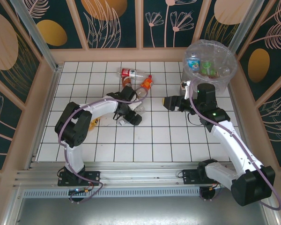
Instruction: Put the plastic bottles in the bin
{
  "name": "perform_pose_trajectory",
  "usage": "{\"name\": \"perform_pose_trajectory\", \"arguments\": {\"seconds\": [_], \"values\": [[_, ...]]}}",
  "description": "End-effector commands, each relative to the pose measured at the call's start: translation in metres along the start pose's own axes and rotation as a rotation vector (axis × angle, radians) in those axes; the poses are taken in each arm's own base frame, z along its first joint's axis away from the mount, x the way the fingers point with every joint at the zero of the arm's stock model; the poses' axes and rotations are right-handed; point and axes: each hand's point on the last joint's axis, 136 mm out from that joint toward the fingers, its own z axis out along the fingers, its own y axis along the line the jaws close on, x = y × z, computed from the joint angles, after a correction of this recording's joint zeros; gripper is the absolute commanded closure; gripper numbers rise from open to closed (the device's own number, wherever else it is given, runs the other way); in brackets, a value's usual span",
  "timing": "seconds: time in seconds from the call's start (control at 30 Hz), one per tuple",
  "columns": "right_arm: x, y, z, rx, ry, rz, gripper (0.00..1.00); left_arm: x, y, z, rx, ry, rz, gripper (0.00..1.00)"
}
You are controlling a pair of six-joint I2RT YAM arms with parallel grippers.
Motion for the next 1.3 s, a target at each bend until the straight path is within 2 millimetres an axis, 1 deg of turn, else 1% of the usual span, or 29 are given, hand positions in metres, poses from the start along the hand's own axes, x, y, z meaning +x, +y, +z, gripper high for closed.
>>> {"name": "perform_pose_trajectory", "arguments": {"seconds": [0.0,0.13,0.3,0.4,0.47,0.53,0.63,0.7,0.83,0.87,0.9,1.0,1.1,1.17,1.27], "values": [[-0.002,0.003,0.004,-0.019,-0.012,-0.006,0.16,0.000,-0.007,-0.017,-0.008,-0.026,0.008,0.11],[-0.002,0.004,0.005,-0.022,-0.011,-0.006,0.16,0.002,-0.014,-0.015,-0.004,-0.030,0.007,0.15],[-0.003,0.005,0.004,-0.022,-0.010,-0.004,0.16,0.006,-0.017,-0.004,0.000,-0.002,-0.013,0.25],[-0.001,0.005,0.004,-0.014,-0.006,0.003,0.16,0.004,-0.023,-0.003,0.028,-0.012,-0.016,0.29],[0.001,0.001,0.005,0.001,-0.008,0.011,0.16,0.001,-0.027,-0.005,0.045,-0.028,-0.019,0.35],[0.000,-0.006,0.004,0.041,-0.027,0.037,0.16,-0.006,-0.030,-0.010,0.058,-0.064,-0.021,0.37],[-0.002,-0.023,0.003,0.129,-0.067,0.100,0.16,-0.021,-0.038,-0.022,0.096,-0.144,-0.043,0.42],[-0.002,-0.033,0.003,0.166,-0.089,0.155,0.16,-0.033,-0.045,-0.032,0.136,-0.213,-0.066,0.42],[0.002,-0.038,0.008,0.150,-0.113,0.256,0.16,-0.050,-0.057,-0.050,0.214,-0.337,-0.111,0.42],[0.005,-0.039,0.011,0.138,-0.115,0.288,0.15,-0.054,-0.060,-0.059,0.231,-0.375,-0.120,0.42],[0.008,-0.040,0.014,0.119,-0.117,0.317,0.13,-0.057,-0.063,-0.064,0.250,-0.401,-0.132,0.42],[0.014,-0.032,0.024,0.022,-0.107,0.345,0.09,-0.063,-0.075,-0.075,0.340,-0.468,-0.167,0.42],[0.017,-0.027,0.033,-0.008,-0.094,0.329,0.06,-0.067,-0.085,-0.084,0.419,-0.520,-0.195,0.42],[0.018,-0.022,0.038,-0.034,-0.087,0.319,0.04,-0.064,-0.088,-0.085,0.447,-0.531,-0.211,0.42],[0.020,-0.015,0.047,-0.072,-0.074,0.321,0.02,-0.065,-0.094,-0.089,0.486,-0.554,-0.223,0.42]]}}
